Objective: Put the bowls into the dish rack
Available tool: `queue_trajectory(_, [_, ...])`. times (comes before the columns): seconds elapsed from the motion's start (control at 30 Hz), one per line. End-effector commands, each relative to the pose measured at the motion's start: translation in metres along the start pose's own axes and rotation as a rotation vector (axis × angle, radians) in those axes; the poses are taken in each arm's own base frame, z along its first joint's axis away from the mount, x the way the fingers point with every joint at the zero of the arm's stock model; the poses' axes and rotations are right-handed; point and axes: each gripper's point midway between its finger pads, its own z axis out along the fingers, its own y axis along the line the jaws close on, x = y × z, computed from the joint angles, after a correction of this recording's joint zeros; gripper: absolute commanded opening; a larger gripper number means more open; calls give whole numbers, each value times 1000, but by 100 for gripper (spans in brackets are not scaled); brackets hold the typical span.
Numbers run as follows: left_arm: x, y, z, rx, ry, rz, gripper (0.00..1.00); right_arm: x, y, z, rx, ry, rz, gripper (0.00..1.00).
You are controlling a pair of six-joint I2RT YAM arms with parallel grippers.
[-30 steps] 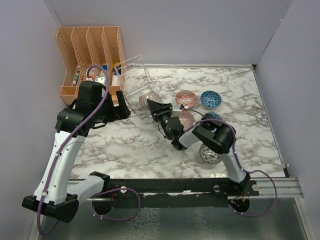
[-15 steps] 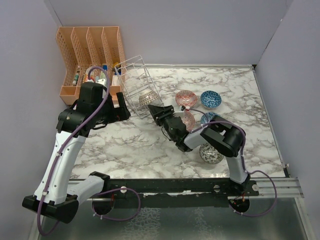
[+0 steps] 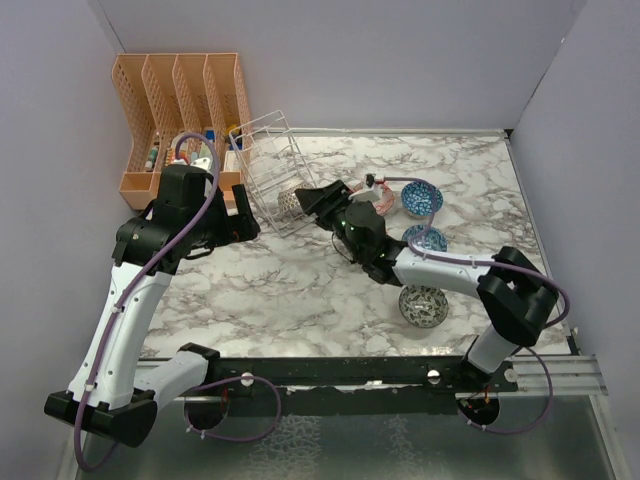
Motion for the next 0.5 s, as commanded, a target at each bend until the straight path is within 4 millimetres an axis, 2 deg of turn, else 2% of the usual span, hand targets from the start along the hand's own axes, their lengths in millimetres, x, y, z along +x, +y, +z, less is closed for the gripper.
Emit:
queue_trajectory(0.0, [-2, 3, -6, -15, -28, 18, 99, -17, -15, 6, 93, -7, -295, 63])
queue_trajectory(0.13, [0, 5, -5, -22, -26, 20, 99, -16, -3, 30, 51, 63, -363, 66])
queue_trajectory(0.33, [-1, 5, -7, -17, -40, 15, 99, -10, -3, 60, -32, 155, -376, 67])
queue_trajectory(0.47, [6, 10, -2, -36, -23, 14, 99, -2, -2, 74, -95, 206, -460, 67])
